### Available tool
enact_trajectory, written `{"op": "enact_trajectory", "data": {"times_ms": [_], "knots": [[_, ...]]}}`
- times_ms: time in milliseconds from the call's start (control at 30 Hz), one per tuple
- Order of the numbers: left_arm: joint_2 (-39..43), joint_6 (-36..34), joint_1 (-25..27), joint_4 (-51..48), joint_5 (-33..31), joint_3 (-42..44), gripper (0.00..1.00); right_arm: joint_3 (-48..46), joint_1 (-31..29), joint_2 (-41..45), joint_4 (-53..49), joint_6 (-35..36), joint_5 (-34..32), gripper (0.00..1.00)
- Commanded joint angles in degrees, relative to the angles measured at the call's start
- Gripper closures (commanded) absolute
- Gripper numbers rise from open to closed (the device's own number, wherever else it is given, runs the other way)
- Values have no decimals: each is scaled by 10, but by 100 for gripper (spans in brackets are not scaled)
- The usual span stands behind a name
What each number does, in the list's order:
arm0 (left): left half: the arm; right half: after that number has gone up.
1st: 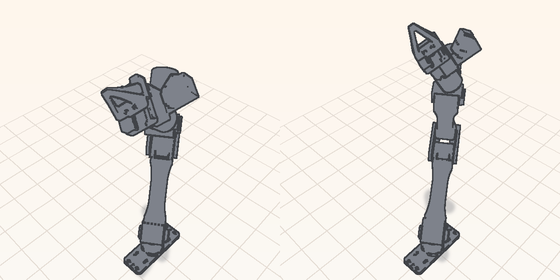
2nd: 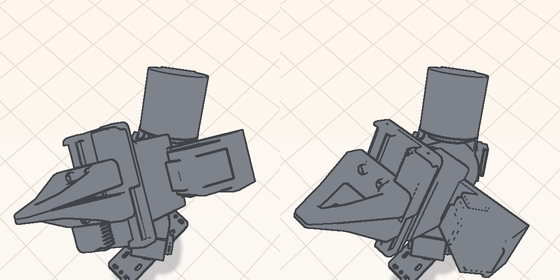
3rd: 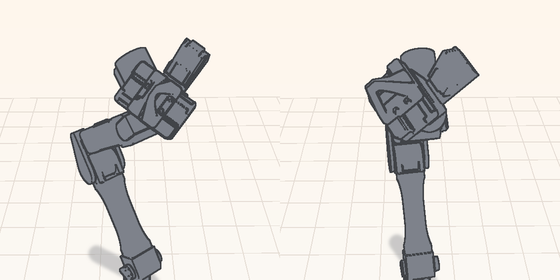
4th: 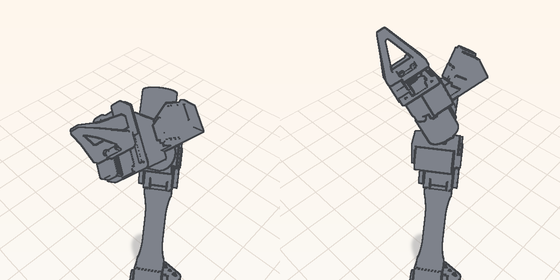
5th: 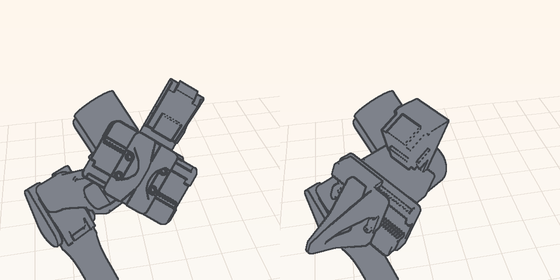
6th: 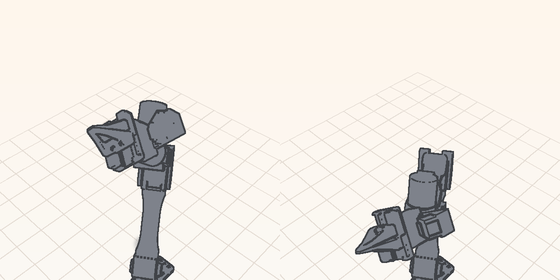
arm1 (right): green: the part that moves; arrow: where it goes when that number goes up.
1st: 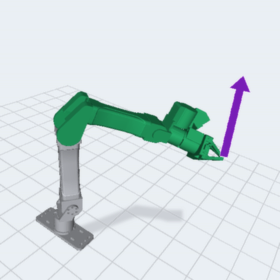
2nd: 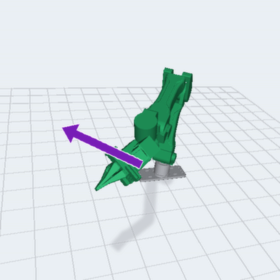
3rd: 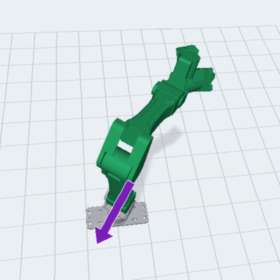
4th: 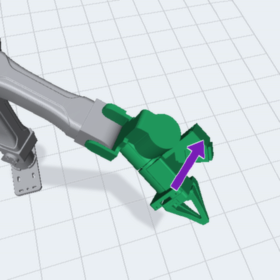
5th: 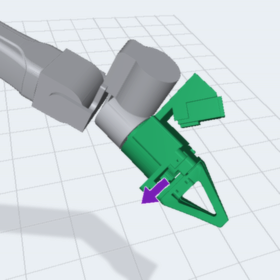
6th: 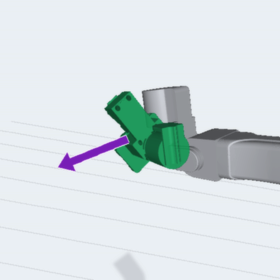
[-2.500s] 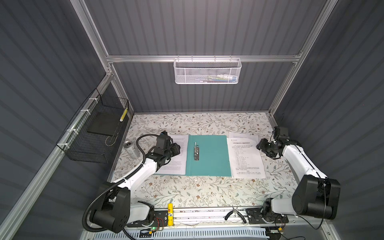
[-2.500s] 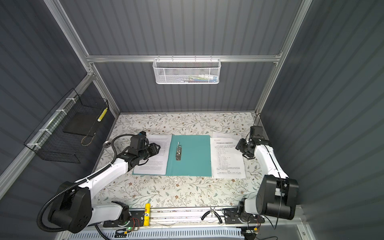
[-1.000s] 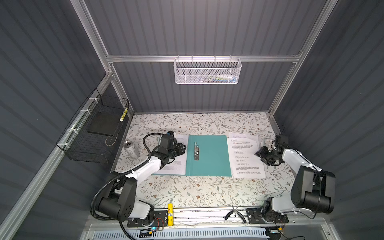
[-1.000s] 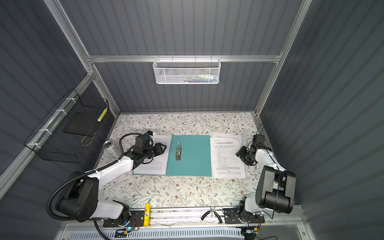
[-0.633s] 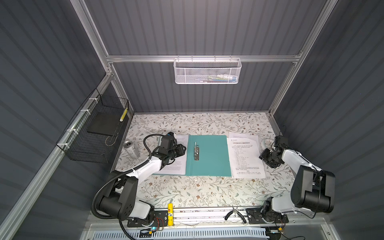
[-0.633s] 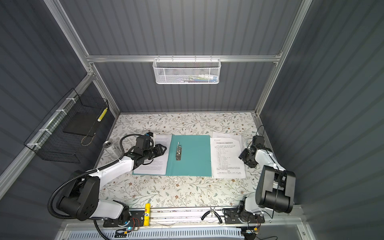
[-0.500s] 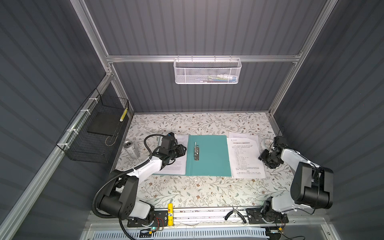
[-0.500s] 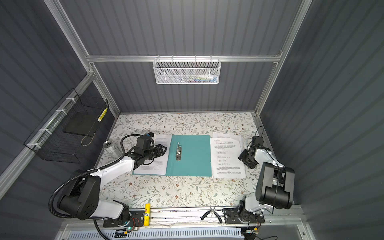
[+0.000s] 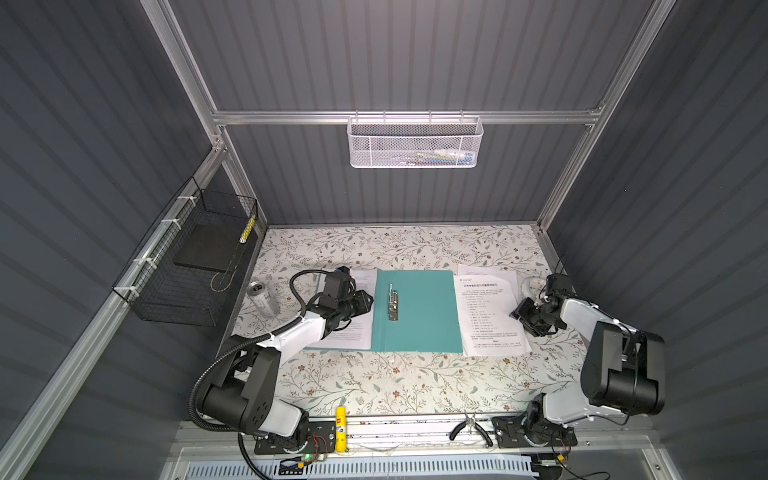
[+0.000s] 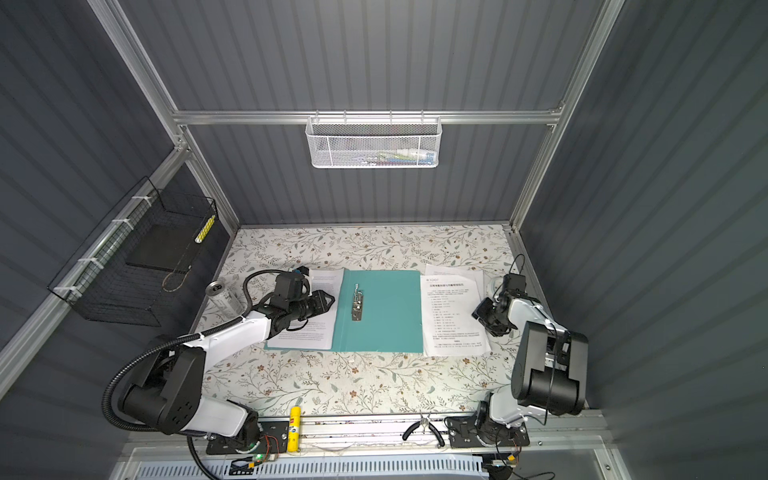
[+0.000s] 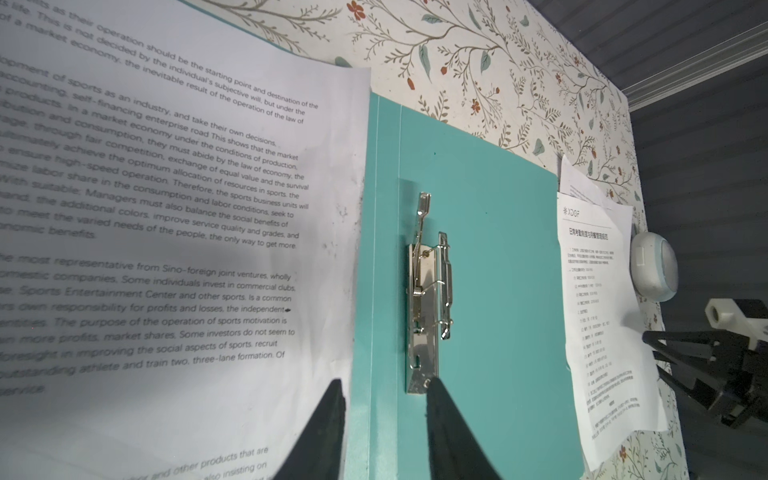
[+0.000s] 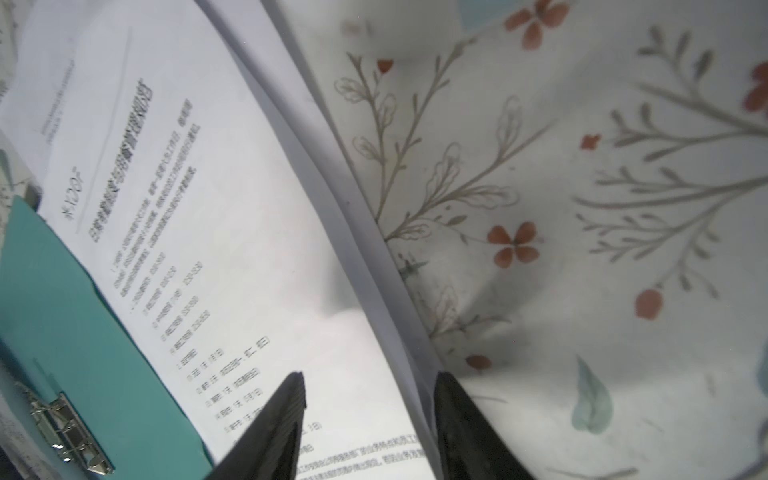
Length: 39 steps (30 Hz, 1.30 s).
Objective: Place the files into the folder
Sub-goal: 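Pinch the edge of the Chinese-text paper with the right gripper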
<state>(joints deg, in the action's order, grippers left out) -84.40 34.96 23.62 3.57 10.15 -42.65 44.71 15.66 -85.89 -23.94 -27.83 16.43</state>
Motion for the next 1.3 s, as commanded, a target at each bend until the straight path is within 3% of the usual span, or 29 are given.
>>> {"op": "enact_trajectory", "data": {"times_ms": [0, 333, 467, 600, 1000, 1267], "knots": [[-12, 1, 4, 6, 9, -6, 65, -11, -1, 27, 0, -13, 49, 47], [-22, 4, 9, 8, 11, -9, 65, -31, -4, 52, -24, 5, 52, 48], [-24, 5, 9, 7, 11, -10, 65, -34, -4, 55, -59, 15, 12, 48], [-28, 6, 10, 8, 11, -11, 65, -45, -4, 59, -61, 11, 13, 48], [-43, 9, 20, 14, 10, -17, 65, -54, -5, 138, -83, 5, 69, 49], [-46, 15, 24, 20, 9, -11, 65, -69, -7, 113, -54, -2, 118, 53]]}}
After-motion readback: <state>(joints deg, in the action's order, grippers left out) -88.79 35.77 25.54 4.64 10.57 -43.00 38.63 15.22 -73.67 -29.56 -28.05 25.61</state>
